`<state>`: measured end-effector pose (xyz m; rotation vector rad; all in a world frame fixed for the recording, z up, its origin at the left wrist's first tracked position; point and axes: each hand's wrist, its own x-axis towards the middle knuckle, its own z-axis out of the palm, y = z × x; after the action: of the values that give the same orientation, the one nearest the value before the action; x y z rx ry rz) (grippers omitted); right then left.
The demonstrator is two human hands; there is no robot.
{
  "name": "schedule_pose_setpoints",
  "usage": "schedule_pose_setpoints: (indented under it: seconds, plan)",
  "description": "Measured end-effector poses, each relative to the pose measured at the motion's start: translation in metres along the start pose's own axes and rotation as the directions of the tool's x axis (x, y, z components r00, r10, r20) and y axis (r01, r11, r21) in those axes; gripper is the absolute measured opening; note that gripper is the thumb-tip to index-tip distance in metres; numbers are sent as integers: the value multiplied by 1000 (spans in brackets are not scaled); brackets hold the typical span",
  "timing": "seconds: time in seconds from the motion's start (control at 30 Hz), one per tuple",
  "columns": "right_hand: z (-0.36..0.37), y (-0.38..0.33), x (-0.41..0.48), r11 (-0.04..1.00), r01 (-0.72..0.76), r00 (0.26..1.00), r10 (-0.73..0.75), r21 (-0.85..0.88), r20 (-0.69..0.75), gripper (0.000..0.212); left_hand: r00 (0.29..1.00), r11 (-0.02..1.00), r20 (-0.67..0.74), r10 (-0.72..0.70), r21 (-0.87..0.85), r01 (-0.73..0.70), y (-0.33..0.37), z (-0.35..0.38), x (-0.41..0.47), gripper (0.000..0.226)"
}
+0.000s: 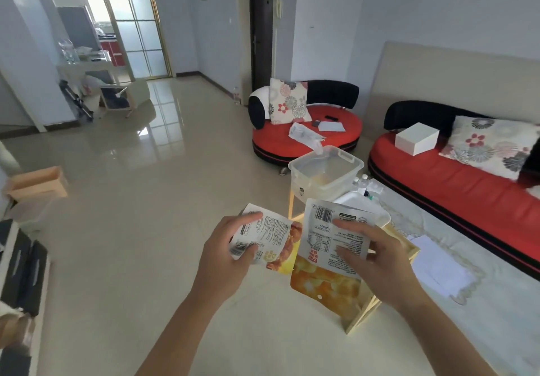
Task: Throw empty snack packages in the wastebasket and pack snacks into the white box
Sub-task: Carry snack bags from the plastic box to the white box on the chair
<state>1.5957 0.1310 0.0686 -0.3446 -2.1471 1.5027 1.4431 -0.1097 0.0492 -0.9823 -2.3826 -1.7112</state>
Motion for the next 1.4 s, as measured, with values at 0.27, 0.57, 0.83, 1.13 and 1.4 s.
schedule_pose_setpoints:
  seconds: [0.27, 0.57, 0.83, 1.13, 1.4]
  plan:
    - [8, 38, 74, 998, -48, 996, 51, 34, -71, 49, 999, 998, 24, -31, -45, 32, -56, 21, 70, 63]
    - [5, 99, 196, 991, -97, 988, 107, 91, -108, 50, 997, 999, 70, -35, 32, 33, -108, 69, 201, 64]
    - [-32, 141, 316, 989, -127, 979, 136, 70, -154, 49, 997, 999, 71, -13, 43, 10, -127, 131, 335, 60]
    - [-56, 182, 390, 985, -169, 954, 169, 20, -248, 47, 993, 999, 119, 20, 46, -26, -158, 195, 425, 58]
    - [-52, 228, 445, 954, -295, 886, 255, -48, -387, 47, 954, 998, 295, 53, 23, -62, -214, 253, 506, 61]
